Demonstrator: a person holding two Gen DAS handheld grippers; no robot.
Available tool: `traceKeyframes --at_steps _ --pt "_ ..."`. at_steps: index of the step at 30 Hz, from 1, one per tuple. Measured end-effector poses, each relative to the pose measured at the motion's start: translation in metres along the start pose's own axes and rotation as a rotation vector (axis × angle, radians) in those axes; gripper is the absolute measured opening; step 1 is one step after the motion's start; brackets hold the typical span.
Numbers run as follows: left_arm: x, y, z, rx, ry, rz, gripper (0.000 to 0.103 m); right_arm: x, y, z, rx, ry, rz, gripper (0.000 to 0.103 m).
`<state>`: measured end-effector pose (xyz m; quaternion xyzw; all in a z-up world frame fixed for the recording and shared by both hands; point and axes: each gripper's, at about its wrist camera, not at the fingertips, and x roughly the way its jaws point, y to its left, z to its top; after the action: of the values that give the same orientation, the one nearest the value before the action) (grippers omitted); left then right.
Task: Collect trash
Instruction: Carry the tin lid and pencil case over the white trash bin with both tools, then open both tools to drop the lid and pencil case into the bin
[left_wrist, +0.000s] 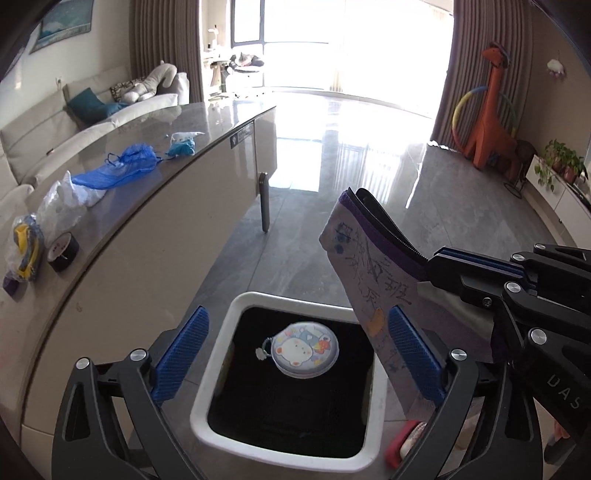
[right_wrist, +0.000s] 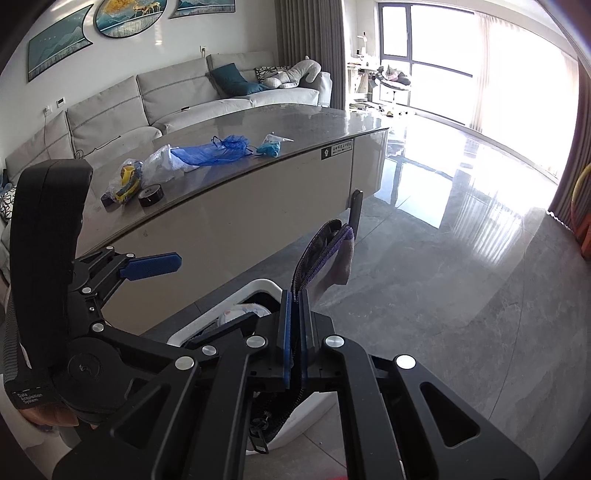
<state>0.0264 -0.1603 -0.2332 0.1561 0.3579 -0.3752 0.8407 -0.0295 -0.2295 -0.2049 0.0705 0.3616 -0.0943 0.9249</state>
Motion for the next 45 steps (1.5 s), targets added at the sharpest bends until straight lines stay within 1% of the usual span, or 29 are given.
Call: traceKeyframes --at_steps 4,10,13,16,19,25,31,32,33,34,35,36,37,40,42,45 --pt "0.008 0.003 -0.004 -0.006 0.035 -0.001 0.098 0.006 -0.002 -0.001 0.000 0.016 -0.007 0.004" --pt "0.012 0.012 -0.011 -0.031 0.050 0.010 0.098 0.010 0.002 -0.004 -0.008 0.032 -0.004 0.004" --pt "0.009 0.015 -0.010 -0.027 0.036 0.032 0.098 0.014 0.004 -0.004 -0.012 0.039 -0.001 0.004" --pt "0.003 0.020 -0.010 -0.007 0.016 0.075 0.098 0.019 0.005 -0.003 -0.009 0.043 0.003 0.004" --pt "0.000 0.030 -0.010 -0.023 0.006 0.090 0.098 0.027 0.006 -0.004 -0.003 0.050 0.010 0.004" --pt "-0.008 0.051 -0.012 -0.058 -0.024 0.164 0.098 0.046 0.016 -0.011 -0.013 0.081 0.025 0.004" --pt "-0.017 0.066 -0.008 -0.116 -0.050 0.162 0.098 0.060 0.027 -0.016 -0.024 0.113 0.042 0.005" --pt "-0.019 0.068 -0.009 -0.118 -0.055 0.164 0.098 0.064 0.030 -0.017 -0.039 0.131 0.039 0.007" --pt "-0.020 0.069 -0.009 -0.120 -0.057 0.166 0.098 0.070 0.034 -0.019 -0.060 0.164 0.034 0.014" --pt "-0.020 0.069 -0.009 -0.122 -0.056 0.164 0.098 0.075 0.036 -0.021 -0.074 0.189 0.022 0.060" --pt "-0.021 0.069 -0.009 -0.123 -0.056 0.161 0.098 0.080 0.037 -0.024 -0.080 0.204 -0.010 0.099" --pt "-0.022 0.068 -0.010 -0.124 -0.061 0.160 0.098 0.080 0.037 -0.026 -0.081 0.195 -0.039 0.096" --pt "-0.023 0.068 -0.010 -0.122 -0.065 0.162 0.098 0.078 0.037 -0.027 -0.086 0.182 -0.051 0.096" --pt "-0.025 0.068 -0.010 -0.115 -0.075 0.166 0.098 0.073 0.035 -0.026 -0.074 0.167 -0.042 0.096" --pt "-0.028 0.069 -0.010 -0.116 -0.080 0.170 0.098 0.067 0.033 -0.022 -0.061 0.142 -0.039 0.098" --pt "-0.034 0.074 -0.010 -0.132 -0.095 0.178 0.098 0.058 0.033 -0.011 -0.060 0.093 -0.045 0.098"
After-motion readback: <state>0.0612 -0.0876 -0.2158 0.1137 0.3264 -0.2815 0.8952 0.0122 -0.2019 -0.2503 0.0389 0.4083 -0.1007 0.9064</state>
